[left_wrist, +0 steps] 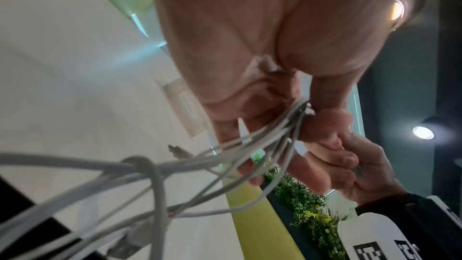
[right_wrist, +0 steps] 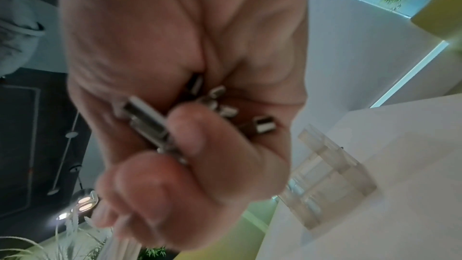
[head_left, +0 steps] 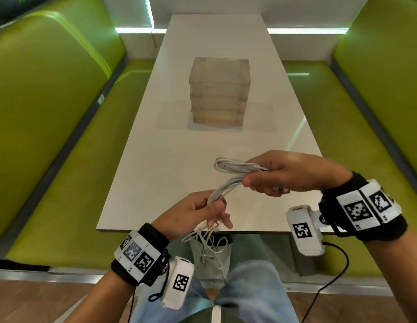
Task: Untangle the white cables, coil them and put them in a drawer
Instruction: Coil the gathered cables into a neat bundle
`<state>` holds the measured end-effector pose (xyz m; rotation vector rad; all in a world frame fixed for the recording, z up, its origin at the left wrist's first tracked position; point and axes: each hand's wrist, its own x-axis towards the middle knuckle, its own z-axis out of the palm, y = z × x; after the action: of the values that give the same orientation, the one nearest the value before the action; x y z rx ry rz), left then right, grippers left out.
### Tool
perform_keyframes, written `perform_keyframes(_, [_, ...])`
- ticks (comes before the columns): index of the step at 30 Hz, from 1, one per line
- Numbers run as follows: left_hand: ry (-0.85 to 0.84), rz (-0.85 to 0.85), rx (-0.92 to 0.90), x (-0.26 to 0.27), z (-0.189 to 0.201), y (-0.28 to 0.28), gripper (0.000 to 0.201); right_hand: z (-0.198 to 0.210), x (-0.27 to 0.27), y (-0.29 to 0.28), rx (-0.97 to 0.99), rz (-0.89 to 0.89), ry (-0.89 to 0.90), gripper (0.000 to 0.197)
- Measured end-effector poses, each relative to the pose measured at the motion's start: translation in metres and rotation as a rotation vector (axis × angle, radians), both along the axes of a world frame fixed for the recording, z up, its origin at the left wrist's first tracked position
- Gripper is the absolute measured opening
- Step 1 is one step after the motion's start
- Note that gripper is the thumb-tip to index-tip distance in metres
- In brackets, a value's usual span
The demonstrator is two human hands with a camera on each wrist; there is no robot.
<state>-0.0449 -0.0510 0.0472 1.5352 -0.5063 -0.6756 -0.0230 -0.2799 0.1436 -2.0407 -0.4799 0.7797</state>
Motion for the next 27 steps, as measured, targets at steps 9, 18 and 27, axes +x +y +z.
perform_keyframes(9, [0.102,0.034,-0.114,0.008,-0.008,-0.006,0.047,-0.002,0.004,-0.006,0.119,-0.148,-0.102,0.028])
perform_keyframes(18, [0.150,0.013,-0.165,0.003,-0.002,-0.011,0.041,0.002,0.009,-0.005,0.258,-0.218,-0.124,0.027])
perform_keyframes(27, [0.186,0.591,-0.470,0.018,0.027,-0.024,0.033,-0.024,0.000,0.020,0.214,-0.344,-0.142,0.023])
